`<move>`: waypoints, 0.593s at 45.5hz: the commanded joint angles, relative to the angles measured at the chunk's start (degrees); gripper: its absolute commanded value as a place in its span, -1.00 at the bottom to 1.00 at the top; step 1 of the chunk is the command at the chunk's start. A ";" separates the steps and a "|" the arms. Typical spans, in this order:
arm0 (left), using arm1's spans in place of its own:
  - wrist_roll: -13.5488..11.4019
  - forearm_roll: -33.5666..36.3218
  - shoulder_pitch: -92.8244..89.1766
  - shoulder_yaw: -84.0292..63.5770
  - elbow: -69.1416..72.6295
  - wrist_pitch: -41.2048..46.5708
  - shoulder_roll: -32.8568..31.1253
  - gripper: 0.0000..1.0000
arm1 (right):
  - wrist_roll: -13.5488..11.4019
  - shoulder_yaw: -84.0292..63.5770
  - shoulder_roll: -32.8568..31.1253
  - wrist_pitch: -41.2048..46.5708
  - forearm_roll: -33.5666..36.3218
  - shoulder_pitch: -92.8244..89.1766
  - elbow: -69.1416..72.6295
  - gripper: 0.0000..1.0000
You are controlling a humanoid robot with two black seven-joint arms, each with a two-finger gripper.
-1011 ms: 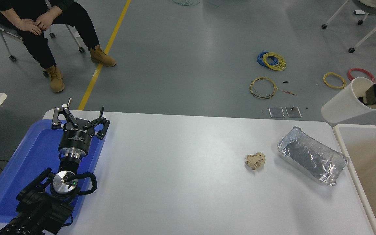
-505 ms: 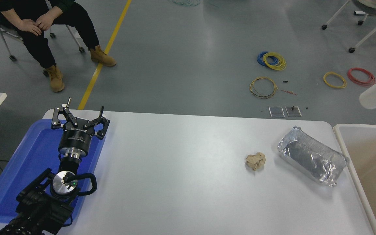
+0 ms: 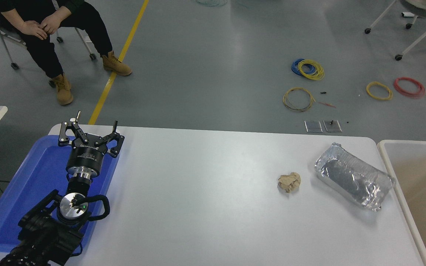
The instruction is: Pick up paper cup place in dustbin
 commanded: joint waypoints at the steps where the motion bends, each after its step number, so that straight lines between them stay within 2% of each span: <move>1: 0.00 -0.01 0.05 0.00 0.03 -0.01 -0.05 1.00 | -5.50 14.08 2.78 -6.03 0.55 -13.29 -8.00 -1.00; 12: 0.00 0.07 0.05 0.00 0.03 -0.01 -0.05 1.00 | -7.26 23.84 6.74 -15.53 0.63 -20.68 -9.59 -1.00; 27: 0.00 0.07 0.05 0.00 0.03 -0.01 -0.05 1.00 | -7.61 30.88 11.57 -21.07 0.55 -27.71 -9.68 -1.00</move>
